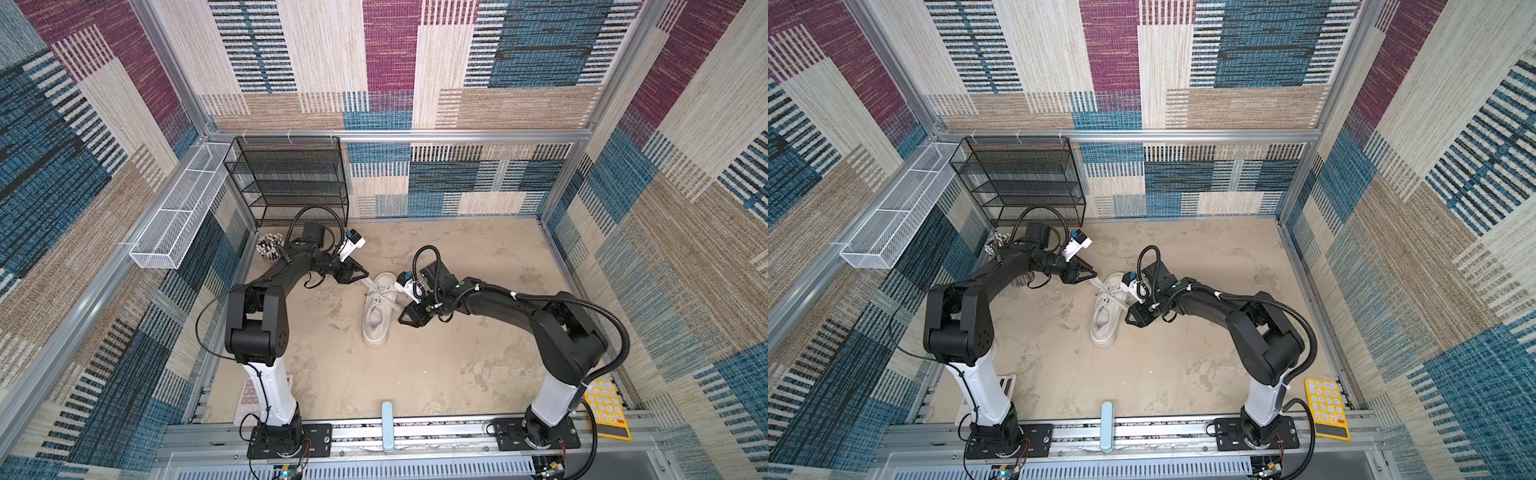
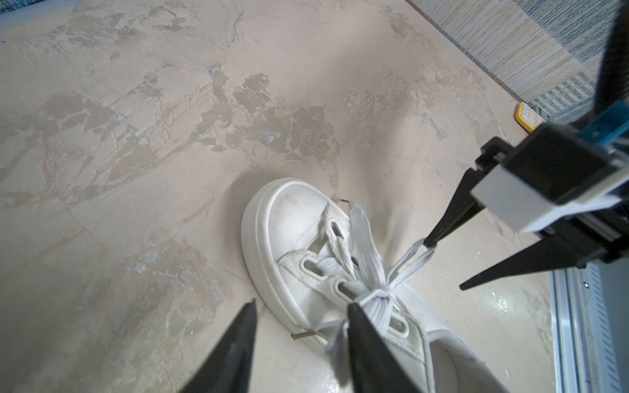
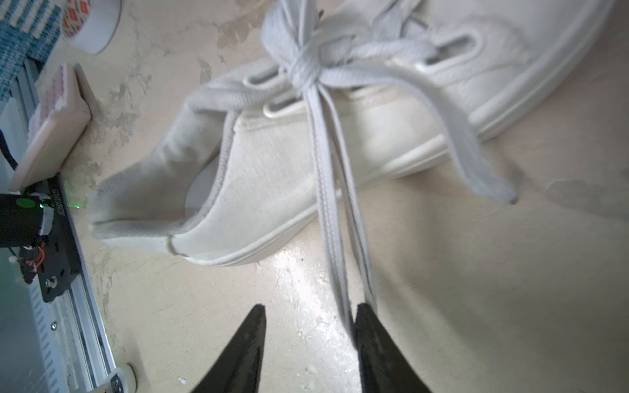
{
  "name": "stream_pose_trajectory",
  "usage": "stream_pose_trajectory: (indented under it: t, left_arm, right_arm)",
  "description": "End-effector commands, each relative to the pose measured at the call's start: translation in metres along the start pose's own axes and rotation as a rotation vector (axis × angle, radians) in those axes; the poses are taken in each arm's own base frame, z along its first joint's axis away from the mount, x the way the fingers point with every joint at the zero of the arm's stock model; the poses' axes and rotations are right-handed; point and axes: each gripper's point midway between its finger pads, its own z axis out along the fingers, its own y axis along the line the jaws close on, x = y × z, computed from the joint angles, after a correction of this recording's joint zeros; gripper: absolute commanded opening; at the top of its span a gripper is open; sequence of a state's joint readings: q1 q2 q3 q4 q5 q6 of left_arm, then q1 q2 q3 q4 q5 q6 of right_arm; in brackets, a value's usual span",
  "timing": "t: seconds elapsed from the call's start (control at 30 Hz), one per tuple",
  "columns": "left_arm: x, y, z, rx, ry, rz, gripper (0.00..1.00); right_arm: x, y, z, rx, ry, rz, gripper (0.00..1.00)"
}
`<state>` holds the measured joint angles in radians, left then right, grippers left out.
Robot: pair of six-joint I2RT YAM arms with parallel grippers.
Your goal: Tie the shoes
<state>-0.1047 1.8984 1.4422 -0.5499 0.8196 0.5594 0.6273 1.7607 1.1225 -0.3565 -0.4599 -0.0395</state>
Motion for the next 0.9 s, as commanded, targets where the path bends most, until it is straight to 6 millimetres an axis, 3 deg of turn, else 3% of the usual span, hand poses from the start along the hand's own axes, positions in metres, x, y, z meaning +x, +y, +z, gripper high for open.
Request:
stream_pose_trajectory:
  t: [0.0,0.1,0.17,0.23,0.33,0.4,0.5,0.7,0.87]
  left_arm:
    - [-0.012,-0.001,-0.017,-0.033,-0.052,-0.013,0.69]
    - [-0.021,0.002,-0.039,-0.067,-0.106,-0.027,0.83]
    - [-0.022,0.001,-0.051,-0.075,-0.129,-0.037,0.86]
    - [-0.015,-0.003,-0.057,-0.08,-0.114,-0.018,0.84]
    - [0.011,-0.02,-0.057,-0.045,-0.017,0.094,0.71]
    - [0.03,-0.034,-0.053,0.016,0.023,0.179,0.67]
    - [0.044,-0.044,-0.044,0.071,0.024,0.238,0.66]
    - [0.071,-0.049,-0.016,0.117,0.114,0.371,0.63]
    - [0.079,-0.047,0.007,0.111,0.18,0.46,0.61]
  right_arm:
    - [-0.01,-0.005,-0.009,0.04,-0.043,0.022,0.49]
    - [-0.008,-0.01,-0.016,0.073,-0.036,0.013,0.5]
    - [-0.007,-0.011,-0.019,0.082,-0.028,0.003,0.5]
    - [-0.01,-0.01,-0.022,0.085,-0.043,-0.014,0.5]
    - [-0.02,-0.007,-0.026,0.08,-0.069,-0.058,0.5]
    - [-0.028,-0.01,-0.022,0.082,-0.069,-0.084,0.5]
    - [-0.041,-0.014,-0.014,0.079,-0.064,-0.106,0.49]
    - [-0.069,-0.012,-0.008,0.043,-0.103,-0.131,0.48]
    - [-0.076,-0.02,-0.009,0.037,-0.113,-0.116,0.47]
